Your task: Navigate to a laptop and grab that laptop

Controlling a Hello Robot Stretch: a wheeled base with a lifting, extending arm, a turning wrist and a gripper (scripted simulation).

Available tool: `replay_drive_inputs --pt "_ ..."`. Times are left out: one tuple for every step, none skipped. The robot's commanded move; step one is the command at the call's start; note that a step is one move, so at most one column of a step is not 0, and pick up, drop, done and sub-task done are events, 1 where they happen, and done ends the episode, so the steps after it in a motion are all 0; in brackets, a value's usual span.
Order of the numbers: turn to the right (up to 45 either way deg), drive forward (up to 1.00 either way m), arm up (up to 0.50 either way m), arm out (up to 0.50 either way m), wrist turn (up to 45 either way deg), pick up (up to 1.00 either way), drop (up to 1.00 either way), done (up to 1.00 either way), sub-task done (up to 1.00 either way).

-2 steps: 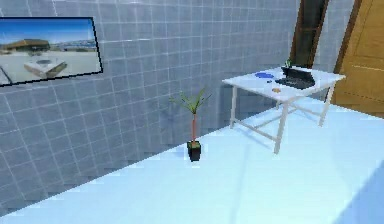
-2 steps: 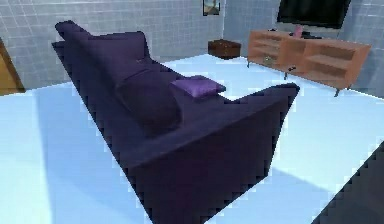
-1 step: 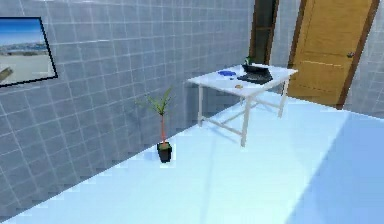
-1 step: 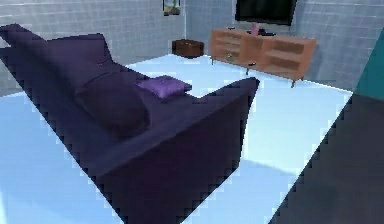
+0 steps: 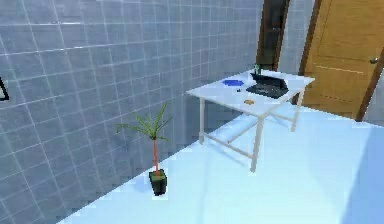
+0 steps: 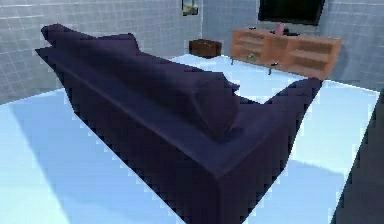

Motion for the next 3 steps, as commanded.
replay_drive_inputs --pt "42.0 0.00 0.00 0.00 0.0 0.00 0.00 0.00 0.00" --pt "0.0 1.00 0.00 0.00 0.0 0.00 0.00 0.00 0.00" --pt "6.0 0.00 0.00 0.00 0.0 0.00 0.00 0.00 0.00"
